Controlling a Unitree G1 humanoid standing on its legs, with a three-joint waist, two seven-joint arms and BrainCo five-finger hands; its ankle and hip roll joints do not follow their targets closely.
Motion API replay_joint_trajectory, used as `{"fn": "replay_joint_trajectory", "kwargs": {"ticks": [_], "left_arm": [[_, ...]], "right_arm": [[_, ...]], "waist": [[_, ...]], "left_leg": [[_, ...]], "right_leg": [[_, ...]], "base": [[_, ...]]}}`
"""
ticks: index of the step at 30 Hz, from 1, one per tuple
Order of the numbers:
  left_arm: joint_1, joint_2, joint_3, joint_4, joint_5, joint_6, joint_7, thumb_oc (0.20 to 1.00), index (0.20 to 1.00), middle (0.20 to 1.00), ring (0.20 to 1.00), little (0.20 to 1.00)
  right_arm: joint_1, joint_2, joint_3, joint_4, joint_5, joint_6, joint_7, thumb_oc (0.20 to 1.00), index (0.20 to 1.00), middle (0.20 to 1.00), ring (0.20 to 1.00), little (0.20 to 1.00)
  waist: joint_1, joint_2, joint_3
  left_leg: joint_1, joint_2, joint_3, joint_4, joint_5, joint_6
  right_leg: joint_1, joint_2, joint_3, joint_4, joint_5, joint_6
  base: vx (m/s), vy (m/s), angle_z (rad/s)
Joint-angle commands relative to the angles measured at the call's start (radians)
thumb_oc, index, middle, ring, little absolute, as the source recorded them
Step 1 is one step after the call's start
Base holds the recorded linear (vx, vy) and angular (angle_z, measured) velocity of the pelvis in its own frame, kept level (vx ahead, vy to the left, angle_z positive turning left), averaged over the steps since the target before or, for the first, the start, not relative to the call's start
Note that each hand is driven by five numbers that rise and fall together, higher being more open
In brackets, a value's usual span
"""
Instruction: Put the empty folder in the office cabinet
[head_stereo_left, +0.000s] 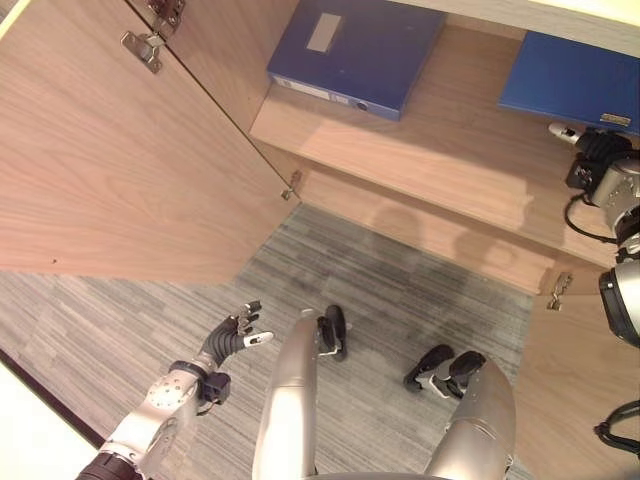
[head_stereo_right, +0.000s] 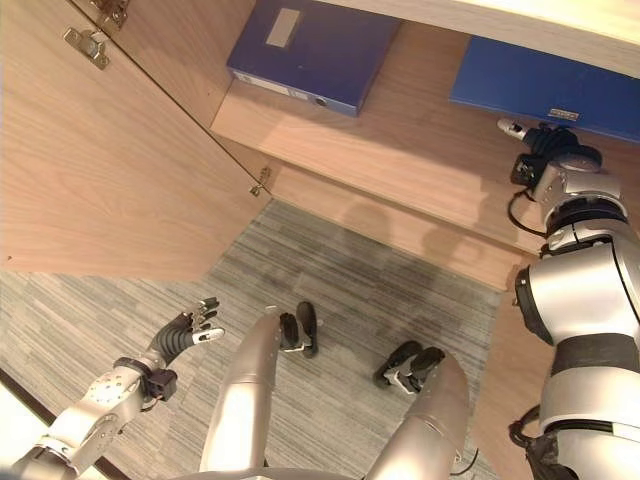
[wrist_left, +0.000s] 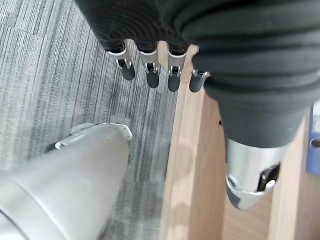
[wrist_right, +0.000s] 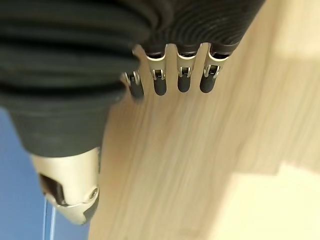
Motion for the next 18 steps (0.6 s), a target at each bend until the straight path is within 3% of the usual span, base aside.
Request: {"fn": "replay_joint_trajectory", "kwargs": {"ticks": [1, 5, 11, 18], "left_arm": [[0.019, 0.027, 0.069, -0.035, 0.041, -0.026, -0.03, 1.0, 1.0, 1.0, 1.0, 1.0], [0.022, 0.034, 0.076, -0.042, 0.049, -0.034, -0.045, 1.0, 1.0, 1.0, 1.0, 1.0], [0.03, 0.04, 0.11, -0.056, 0.061, -0.037, -0.053, 1.0, 1.0, 1.0, 1.0, 1.0], [0.042, 0.02, 0.161, -0.065, 0.091, -0.029, -0.058, 1.0, 1.0, 1.0, 1.0, 1.0]], "right_arm": [[-0.106, -0.078, 0.035, -0.086, -0.114, -0.077, 0.04, 1.0, 1.0, 1.0, 1.0, 1.0], [-0.094, -0.087, 0.062, -0.122, -0.167, -0.092, 0.062, 1.0, 1.0, 1.0, 1.0, 1.0], [-0.152, -0.099, 0.279, -0.166, -0.538, -0.107, 0.096, 1.0, 1.0, 1.0, 1.0, 1.0], [-0.118, -0.093, 0.294, -0.236, -0.584, -0.1, 0.15, 1.0, 1.0, 1.0, 1.0, 1.0]], "waist": [[0.018, -0.011, 0.021], [0.016, -0.007, 0.021], [0.005, -0.011, 0.02], [-0.003, -0.01, 0.017]], "left_leg": [[0.091, 0.041, -0.009, -0.074, -0.031, -0.075], [0.103, 0.041, -0.004, -0.087, -0.026, -0.074], [0.101, 0.042, 0.0, -0.105, -0.015, -0.073], [0.097, 0.039, -0.005, -0.114, -0.009, -0.073]], "right_leg": [[0.134, -0.024, 0.041, -0.156, 0.036, 0.095], [0.14, -0.027, 0.039, -0.168, 0.047, 0.106], [0.138, -0.031, 0.033, -0.186, 0.066, 0.119], [0.133, -0.032, 0.031, -0.191, 0.074, 0.122]], "base": [[0.01, 0.005, -0.04], [0.01, 0.011, -0.05], [0.0, 0.002, -0.01], [0.0, 0.0, 0.0]]}}
